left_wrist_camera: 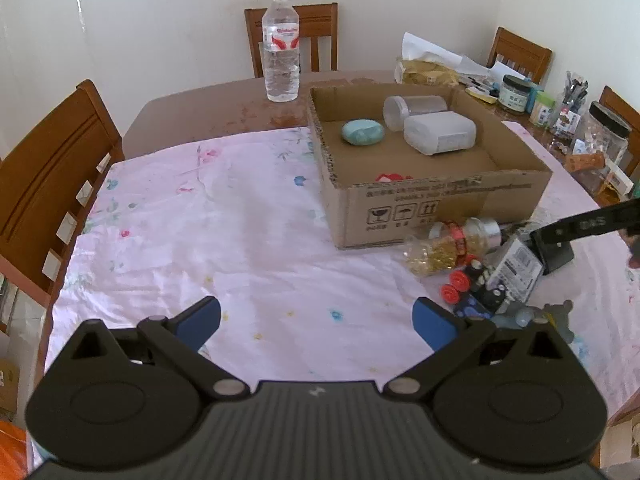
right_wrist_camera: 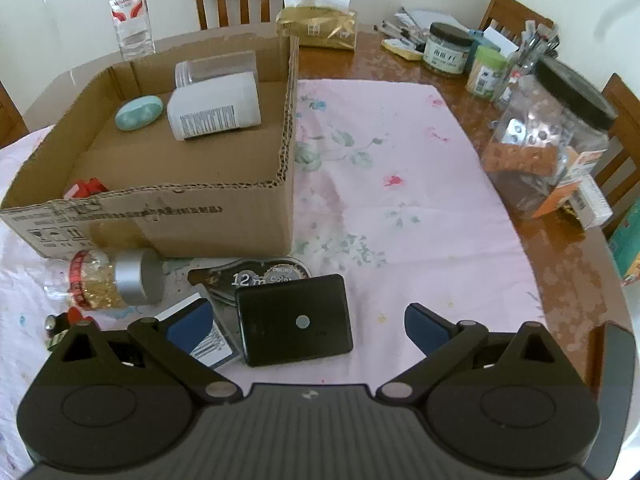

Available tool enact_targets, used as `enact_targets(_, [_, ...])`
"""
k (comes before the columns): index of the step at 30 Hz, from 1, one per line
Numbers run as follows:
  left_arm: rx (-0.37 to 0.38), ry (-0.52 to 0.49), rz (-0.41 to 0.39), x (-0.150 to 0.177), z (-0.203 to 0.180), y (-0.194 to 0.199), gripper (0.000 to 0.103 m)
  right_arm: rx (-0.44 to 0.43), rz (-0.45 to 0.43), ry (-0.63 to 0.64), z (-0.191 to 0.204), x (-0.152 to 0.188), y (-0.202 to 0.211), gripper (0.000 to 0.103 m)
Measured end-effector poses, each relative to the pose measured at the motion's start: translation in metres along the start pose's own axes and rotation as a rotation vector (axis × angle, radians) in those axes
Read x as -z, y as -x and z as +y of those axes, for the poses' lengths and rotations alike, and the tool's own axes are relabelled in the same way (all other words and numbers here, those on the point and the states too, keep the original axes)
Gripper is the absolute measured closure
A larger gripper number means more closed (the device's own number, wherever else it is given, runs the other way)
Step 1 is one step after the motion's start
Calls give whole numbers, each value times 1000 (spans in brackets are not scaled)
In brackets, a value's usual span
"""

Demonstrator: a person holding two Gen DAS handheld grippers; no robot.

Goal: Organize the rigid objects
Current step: 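Move the right tool toward the black square case beside the box, then grasp the grey cat figurine with the left tool while the right tool grips the black case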

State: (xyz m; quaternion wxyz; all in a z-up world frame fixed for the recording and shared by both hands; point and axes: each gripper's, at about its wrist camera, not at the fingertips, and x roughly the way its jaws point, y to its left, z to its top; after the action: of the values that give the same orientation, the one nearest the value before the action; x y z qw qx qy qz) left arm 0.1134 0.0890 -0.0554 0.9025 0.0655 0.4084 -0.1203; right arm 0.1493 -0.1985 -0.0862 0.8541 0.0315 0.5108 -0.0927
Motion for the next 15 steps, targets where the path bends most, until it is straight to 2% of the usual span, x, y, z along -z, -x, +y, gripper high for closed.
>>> enact_targets(6, [-52, 37, 22, 0, -21, 0, 1, -47, 32, 22, -5, -5, -26, 0])
enact_targets(11, [-32, 98, 32, -2, -41, 0, 1, -70, 52, 46, -18, -1, -36, 0])
enact_targets(15, [-32, 100, 40, -1, -58, -1, 1, -79, 45, 107, -26, 3, -36, 0])
